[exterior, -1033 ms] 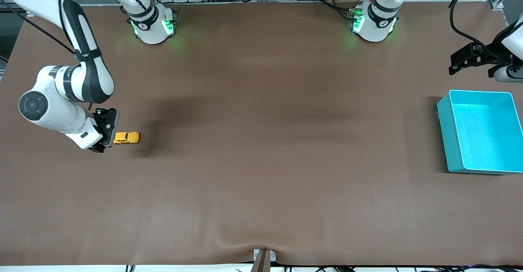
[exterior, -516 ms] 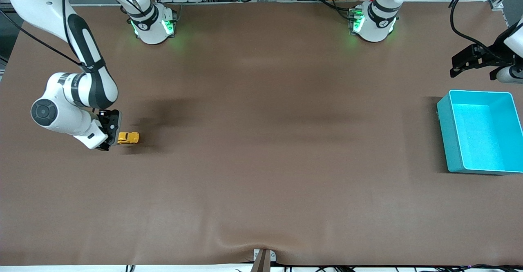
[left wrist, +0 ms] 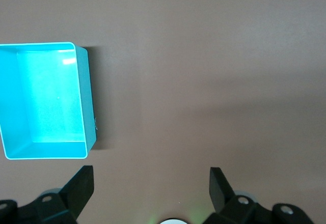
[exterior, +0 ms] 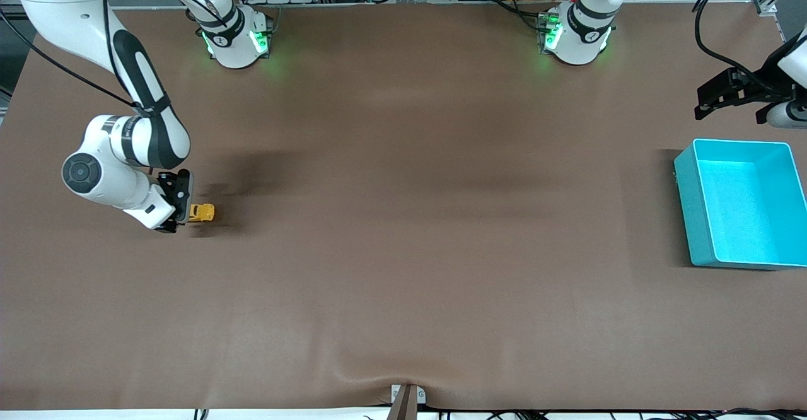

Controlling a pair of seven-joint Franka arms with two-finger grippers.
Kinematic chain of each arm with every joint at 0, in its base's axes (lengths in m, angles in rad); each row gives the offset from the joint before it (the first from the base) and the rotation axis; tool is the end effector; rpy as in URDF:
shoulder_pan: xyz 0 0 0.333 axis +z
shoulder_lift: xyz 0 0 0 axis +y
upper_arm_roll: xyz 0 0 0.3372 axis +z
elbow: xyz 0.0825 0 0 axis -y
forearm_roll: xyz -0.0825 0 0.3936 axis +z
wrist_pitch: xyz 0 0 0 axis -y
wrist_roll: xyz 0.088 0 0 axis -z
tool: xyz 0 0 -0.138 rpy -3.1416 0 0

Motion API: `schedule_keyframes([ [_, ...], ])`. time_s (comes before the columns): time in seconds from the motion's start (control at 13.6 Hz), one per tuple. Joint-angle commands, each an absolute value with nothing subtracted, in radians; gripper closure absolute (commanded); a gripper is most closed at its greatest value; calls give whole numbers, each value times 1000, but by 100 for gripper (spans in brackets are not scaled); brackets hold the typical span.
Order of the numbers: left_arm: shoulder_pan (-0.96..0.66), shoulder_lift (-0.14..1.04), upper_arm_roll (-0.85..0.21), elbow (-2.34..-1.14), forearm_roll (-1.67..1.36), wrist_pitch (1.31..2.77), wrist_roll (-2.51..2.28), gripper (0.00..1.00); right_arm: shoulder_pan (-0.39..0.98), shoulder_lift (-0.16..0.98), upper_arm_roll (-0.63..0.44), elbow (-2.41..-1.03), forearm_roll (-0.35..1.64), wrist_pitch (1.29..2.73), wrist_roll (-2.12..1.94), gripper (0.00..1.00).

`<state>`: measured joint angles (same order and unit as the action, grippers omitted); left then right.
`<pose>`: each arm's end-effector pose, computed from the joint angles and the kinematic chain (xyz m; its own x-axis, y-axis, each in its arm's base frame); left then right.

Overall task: Wind and store yellow beetle car
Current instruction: 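Close the right gripper on the yellow car's body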

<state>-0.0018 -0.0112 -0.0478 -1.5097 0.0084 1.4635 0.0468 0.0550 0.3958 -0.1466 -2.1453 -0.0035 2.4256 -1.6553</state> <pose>0.5478 -0.0261 0.6408 0.9948 -0.0953 -0.0354 -0.0956 -0.9954 -0.0073 0.5662 -0.0538 0.1894 -0.0065 0.9988 -0.0487 0.9933 0.0009 -0.1159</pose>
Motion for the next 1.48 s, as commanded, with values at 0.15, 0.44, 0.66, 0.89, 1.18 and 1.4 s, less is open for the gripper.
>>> schedule_keyframes([
  [0.15, 0, -18, -46, -1511, -5, 1468, 51, 0, 52, 403, -133, -2166, -5, 2451, -1658, 20],
  [0.44, 0, -15, -46, -1509, -9, 1468, 51, 0, 69, 403, -133, -2160, -5, 2451, -1655, 32],
  [0.66, 0, -17, -46, -1509, -5, 1468, 54, 0, 75, 405, -133, -2158, -5, 2453, -1657, 42],
  [0.89, 0, -15, -46, -1506, -5, 1471, 55, 0, 75, 410, -135, -2157, -5, 2464, -1657, 54],
  [1.18, 0, -8, -46, -1506, 0, 1488, 52, 0, 69, 428, -135, -2155, -5, 2497, -1666, 61],
  [1.4, 0, -6, -45, -1508, 2, 1488, 51, 0, 63, 431, -135, -2154, -5, 2502, -1667, 62],
])
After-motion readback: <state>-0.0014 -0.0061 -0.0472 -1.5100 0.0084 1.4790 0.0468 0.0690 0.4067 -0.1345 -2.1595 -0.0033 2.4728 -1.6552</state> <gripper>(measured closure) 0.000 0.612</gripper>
